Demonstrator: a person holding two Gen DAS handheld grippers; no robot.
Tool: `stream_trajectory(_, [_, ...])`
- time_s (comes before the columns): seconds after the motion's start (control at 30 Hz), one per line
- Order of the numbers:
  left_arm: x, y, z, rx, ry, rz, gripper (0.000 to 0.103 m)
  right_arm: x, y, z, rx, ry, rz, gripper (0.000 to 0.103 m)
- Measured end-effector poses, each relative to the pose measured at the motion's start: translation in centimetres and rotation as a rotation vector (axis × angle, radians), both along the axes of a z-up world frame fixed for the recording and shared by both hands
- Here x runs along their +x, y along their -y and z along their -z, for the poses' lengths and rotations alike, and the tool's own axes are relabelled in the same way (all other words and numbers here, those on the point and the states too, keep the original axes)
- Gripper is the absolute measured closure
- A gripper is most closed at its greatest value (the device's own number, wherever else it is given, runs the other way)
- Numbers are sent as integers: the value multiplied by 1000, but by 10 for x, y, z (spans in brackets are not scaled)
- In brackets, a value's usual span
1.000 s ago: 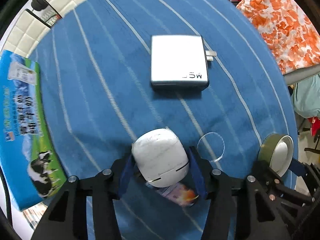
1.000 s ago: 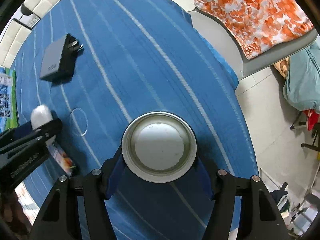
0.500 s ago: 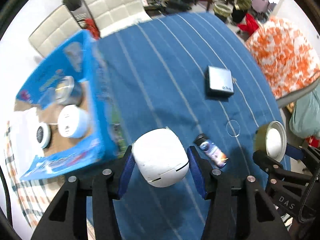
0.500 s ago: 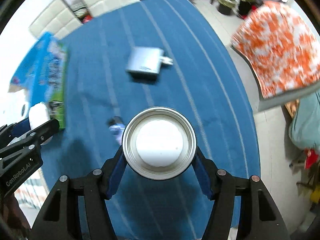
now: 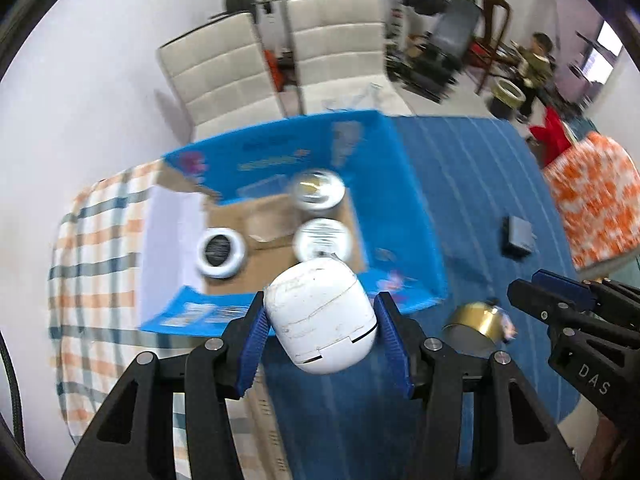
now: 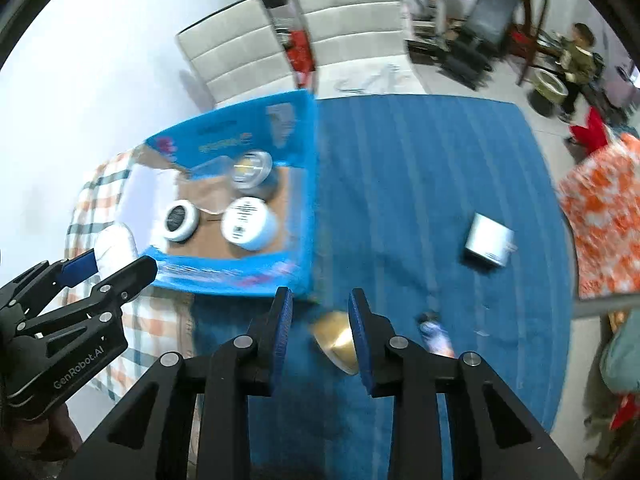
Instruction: Organize rigid objects
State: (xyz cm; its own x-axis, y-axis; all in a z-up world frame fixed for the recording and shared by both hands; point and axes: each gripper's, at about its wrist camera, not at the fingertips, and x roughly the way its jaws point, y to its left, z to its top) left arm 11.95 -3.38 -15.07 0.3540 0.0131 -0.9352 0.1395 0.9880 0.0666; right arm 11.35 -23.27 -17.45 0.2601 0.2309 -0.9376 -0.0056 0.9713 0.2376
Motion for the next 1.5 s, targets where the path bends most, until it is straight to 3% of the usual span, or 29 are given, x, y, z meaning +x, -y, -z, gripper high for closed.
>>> stream_trajectory(0.17, [26, -55, 33, 5, -52, -103, 53, 35, -45, 42, 68, -84, -10, 70])
stream_trajectory(0.33, [60, -99, 98, -18, -179, -186, 53, 67, -87, 93, 73, -170, -9, 70])
stream_trajectory(0.5, [80, -116, 148, -18, -291, -198, 53, 87, -116, 135, 14, -253, -44, 70])
stream_trajectory(0.67, [87, -122, 176, 8, -351, -177, 53, 94, -127, 157, -31, -278, -58, 70])
stream_trajectory(0.73, [87, -122, 180, 18, -357, -168, 53, 96, -129, 158, -35, -275, -58, 67])
stream_trajectory(0.83, [85, -123, 178, 3, -380, -180, 49, 99, -126, 151, -18, -256, -54, 43])
stream_trajectory(0.9, [84, -122, 166, 2, -354, -186, 20, 100, -117, 134, 14, -228, -41, 37])
stream_trajectory(1.03, [77, -111, 118, -22, -264, -184, 16, 90, -85, 84, 39, -145, -16, 37])
stream_trajectory(1.1, [69, -97, 83, -41, -198, -171, 12, 76, -55, 54, 25, -76, 1, 31])
stream_trajectory(1.23, [44, -47, 36, -80, -123, -132, 8, 42, 14, 26, -82, -39, 25, 28])
stream_trajectory(1.3, [24, -15, 39, -97, -135, -108, 8, 28, 49, 35, -138, -84, 43, 28])
stream_trajectory(1.37, [13, 21, 53, -133, -170, -67, 8, 14, 82, 57, -132, -144, 67, 28])
stream_trajectory(1.5, [-1, 93, 116, -112, -300, 30, 8, -4, 128, 118, -92, -265, 133, 35])
